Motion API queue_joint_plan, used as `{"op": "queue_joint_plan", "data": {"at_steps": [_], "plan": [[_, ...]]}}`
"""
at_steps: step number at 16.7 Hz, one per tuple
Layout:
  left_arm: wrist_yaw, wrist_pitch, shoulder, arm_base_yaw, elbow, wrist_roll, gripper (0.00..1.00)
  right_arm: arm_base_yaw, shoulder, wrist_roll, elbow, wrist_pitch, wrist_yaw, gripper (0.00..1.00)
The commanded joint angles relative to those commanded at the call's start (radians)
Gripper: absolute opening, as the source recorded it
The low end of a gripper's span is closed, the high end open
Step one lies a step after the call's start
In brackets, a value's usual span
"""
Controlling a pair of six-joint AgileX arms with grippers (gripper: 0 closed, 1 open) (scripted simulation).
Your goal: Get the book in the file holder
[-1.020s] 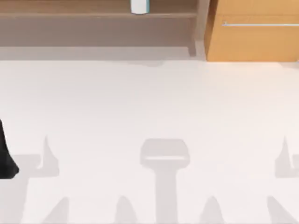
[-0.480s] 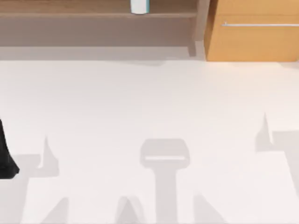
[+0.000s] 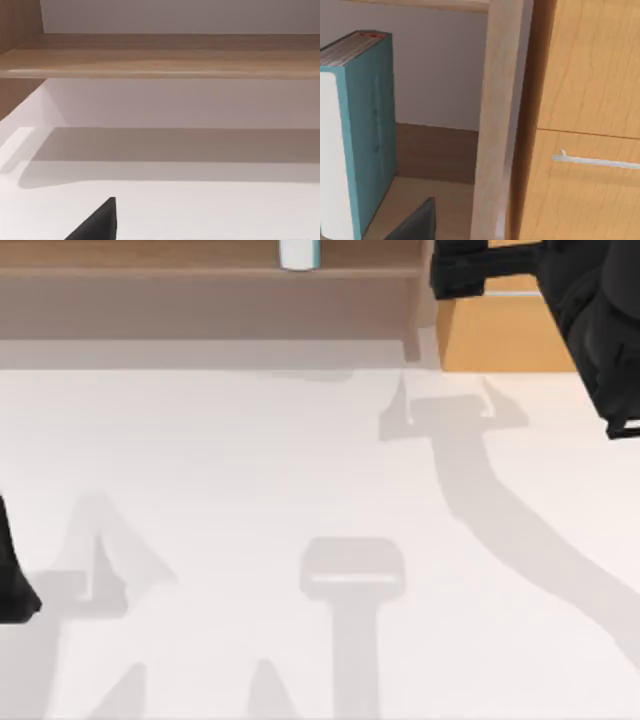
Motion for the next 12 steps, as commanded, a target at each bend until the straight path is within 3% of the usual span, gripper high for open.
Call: {"op": "queue_joint_plan", "data": {"at_steps": [6, 12], "plan": [[0.0, 0.0, 0.0, 0.0, 0.0, 0.0, 1.0, 0.102, 0.676, 0.014, 0.486, 0.149, 0.119, 1.0], [0.0, 0.0, 0.0, 0.0, 0.0, 0.0, 1.0, 0.083, 0.99, 0.013, 0.789, 0.25, 0.166, 1.0]]}}
